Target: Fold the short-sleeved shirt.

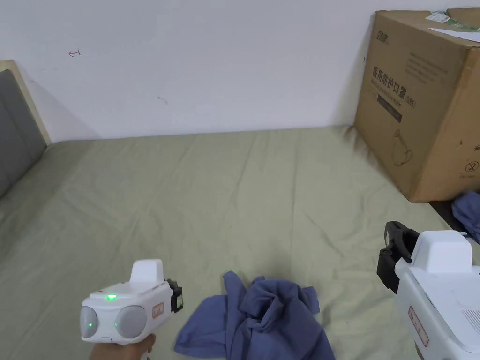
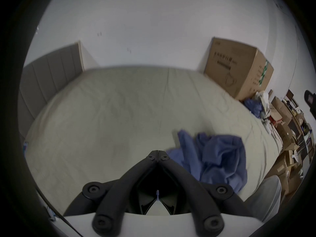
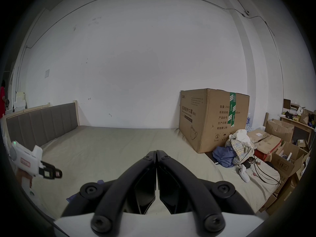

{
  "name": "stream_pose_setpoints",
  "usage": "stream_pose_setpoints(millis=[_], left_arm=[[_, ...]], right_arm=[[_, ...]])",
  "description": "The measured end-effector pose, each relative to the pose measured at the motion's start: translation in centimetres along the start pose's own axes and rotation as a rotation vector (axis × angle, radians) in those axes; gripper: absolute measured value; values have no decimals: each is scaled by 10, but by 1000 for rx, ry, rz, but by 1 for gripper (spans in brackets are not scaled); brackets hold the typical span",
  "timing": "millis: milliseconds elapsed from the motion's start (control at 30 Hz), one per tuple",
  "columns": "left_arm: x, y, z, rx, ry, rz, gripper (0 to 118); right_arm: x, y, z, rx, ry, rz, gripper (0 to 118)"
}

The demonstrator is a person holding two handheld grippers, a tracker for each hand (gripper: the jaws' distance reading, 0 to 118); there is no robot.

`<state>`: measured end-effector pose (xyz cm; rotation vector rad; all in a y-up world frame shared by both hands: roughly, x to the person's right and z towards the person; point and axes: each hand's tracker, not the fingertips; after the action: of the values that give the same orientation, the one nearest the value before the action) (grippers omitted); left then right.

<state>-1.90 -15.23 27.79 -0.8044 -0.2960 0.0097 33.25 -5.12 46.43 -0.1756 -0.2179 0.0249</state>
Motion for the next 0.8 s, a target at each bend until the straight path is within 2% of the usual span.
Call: stream_pose_setpoints(millis=[167,233,267,300,333,367,433,467,533,600,633,667,700,767,800], left_arm=[[-1,-27,-45,-143,-26,50,2],[0,-34,-56,-162,-10,69,24],[1,-36,-64,-203,-11,66,52],[2,-39,-69,-202,-11,65,74],[4,-41,-72,-213,0,66,88],[8,-44,-76,-230,16,57,94],[11,-47,-86,-252,46,40,94],[13,-49,-93,-280,67,26,90],[14,-53,-102,-287,66,14,68],[16,-56,-104,-290,53,9,59],[19,-56,-103,-285,60,2,50],[21,-54,-100,-278,57,-5,27],[23,-52,-97,-255,27,-9,9],[26,-51,-92,-244,-30,-2,4],[28,-50,-89,-236,-2,-13,4]], right_arm=[[3,-11,-8,-32,-1,-1,0],[4,-15,-12,-47,2,-3,0],[4,-18,-14,-55,2,-3,0],[4,-20,-16,-63,3,-2,0],[4,-22,-18,-69,5,-2,0],[4,-24,-20,-77,6,-2,0],[5,-28,-24,-91,9,-2,0],[5,-30,-26,-98,11,-3,0],[5,-33,-29,-110,14,-4,0],[6,-36,-33,-122,14,-1,0],[6,-37,-36,-129,16,1,0],[7,-40,-39,-141,19,4,0],[7,-42,-43,-155,21,5,0],[8,-48,-57,-210,31,-6,0],[9,-52,-65,-244,36,-15,1]])
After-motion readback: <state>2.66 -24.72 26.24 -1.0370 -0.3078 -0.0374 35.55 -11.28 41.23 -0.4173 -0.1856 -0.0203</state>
